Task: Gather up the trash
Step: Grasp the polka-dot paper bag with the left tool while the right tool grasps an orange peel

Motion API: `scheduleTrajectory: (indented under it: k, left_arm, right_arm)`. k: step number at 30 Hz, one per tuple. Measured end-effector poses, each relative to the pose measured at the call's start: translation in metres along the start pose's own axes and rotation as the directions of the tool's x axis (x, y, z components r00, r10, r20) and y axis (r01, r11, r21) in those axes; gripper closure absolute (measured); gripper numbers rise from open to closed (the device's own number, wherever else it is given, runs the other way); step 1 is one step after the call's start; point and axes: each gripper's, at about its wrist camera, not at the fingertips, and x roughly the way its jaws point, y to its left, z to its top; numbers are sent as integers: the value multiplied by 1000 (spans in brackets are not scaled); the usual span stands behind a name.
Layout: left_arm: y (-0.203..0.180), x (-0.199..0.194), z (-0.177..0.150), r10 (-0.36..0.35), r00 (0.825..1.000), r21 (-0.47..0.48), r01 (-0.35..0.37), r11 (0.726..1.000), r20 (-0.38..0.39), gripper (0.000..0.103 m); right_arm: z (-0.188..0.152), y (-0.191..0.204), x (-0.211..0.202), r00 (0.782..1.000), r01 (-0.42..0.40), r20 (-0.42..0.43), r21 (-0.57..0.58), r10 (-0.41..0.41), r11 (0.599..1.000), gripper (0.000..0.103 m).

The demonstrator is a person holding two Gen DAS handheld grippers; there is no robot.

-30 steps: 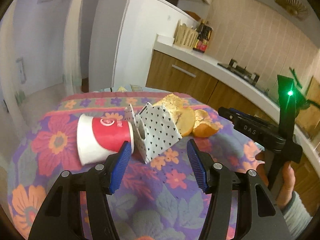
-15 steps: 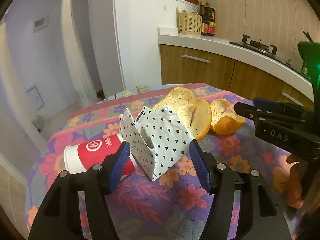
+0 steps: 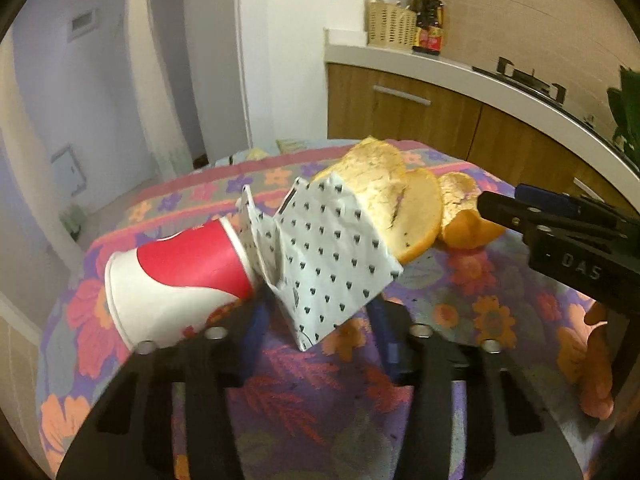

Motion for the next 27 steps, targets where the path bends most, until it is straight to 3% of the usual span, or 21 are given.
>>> scheduleTrajectory:
  k: [4,9,13,19,21,22,23,27]
  left_arm:
    - [6,1,-2,-4,1000,-26,4,1000,-2,89]
    - [8,-7,-3,-24,999,-44,26,999,37,99]
    - [10,-19,-5,-45,996,-55,50,997,82,101]
    - [3,-34,-6,-40,988,-23,44,999,149,101]
    - [0,-38,-6,-42,985,-13,44,999,167,101]
    - [-1,-40,-6,-45,984,-11,48,999,175,101]
    - [-1,-43,-6,-53,982,-12,56,998,183,101]
    - [1,-50,-7,-68,976,-16,73,997,209,101]
  right_arm:
    - [2,-3,10,998,-41,-52,17,42,999,49]
    - [4,-13,20,992,-73,-94,76,80,994,49]
    - [4,-18,29,985,-90,-139,111,105,990,43]
    - [2,-16,34,976,-116,-172,111,134,987,43]
    - [1,-15,33,966,-168,-178,110,186,980,53]
    - [1,-15,32,959,-203,-178,112,221,973,70]
    - [0,-15,30,957,-213,-175,114,231,970,74]
    - [-3,-17,9,969,-218,-93,113,228,969,96]
